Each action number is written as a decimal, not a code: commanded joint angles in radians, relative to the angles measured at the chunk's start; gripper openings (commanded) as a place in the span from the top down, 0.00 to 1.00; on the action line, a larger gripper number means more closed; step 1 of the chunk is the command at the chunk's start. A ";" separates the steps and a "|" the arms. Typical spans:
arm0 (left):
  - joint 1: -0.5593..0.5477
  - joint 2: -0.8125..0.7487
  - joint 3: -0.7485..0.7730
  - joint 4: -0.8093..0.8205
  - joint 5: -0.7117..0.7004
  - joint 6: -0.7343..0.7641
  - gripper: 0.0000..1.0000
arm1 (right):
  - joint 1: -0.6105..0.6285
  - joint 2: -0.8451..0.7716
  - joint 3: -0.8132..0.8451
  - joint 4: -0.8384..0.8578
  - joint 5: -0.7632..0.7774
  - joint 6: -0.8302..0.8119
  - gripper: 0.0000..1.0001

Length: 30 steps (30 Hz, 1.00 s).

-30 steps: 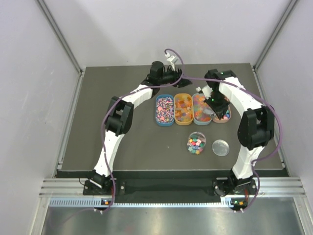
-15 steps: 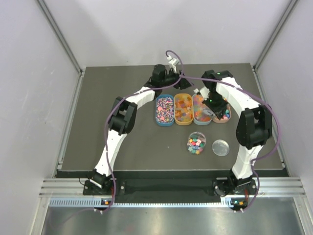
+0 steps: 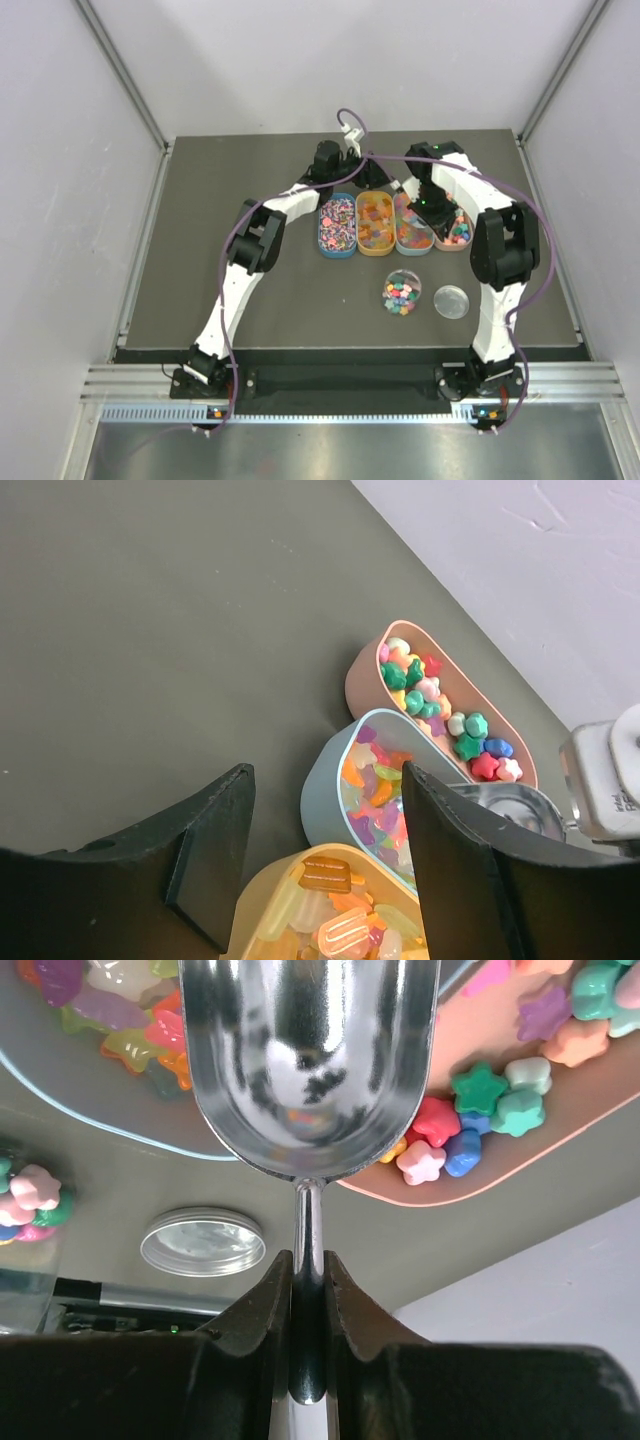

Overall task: Pack the candies
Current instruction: Scoop the fake candies from the storage box.

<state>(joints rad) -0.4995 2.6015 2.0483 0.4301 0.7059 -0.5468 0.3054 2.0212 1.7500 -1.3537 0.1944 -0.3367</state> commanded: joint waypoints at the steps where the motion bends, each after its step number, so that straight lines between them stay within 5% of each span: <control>1: -0.028 0.014 0.041 0.099 0.021 -0.004 0.35 | 0.029 0.008 0.000 -0.127 -0.076 -0.007 1.00; 14: -0.040 0.025 0.016 0.125 0.043 -0.036 0.35 | 0.041 0.139 0.129 -0.119 -0.147 -0.001 1.00; 30: -0.048 -0.003 -0.036 0.128 0.063 -0.059 0.36 | 0.017 0.114 -0.040 -0.090 -0.274 0.011 1.00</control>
<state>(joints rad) -0.5156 2.6427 2.0258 0.4885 0.7223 -0.6231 0.2985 2.1407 1.7561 -1.3575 0.0387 -0.3031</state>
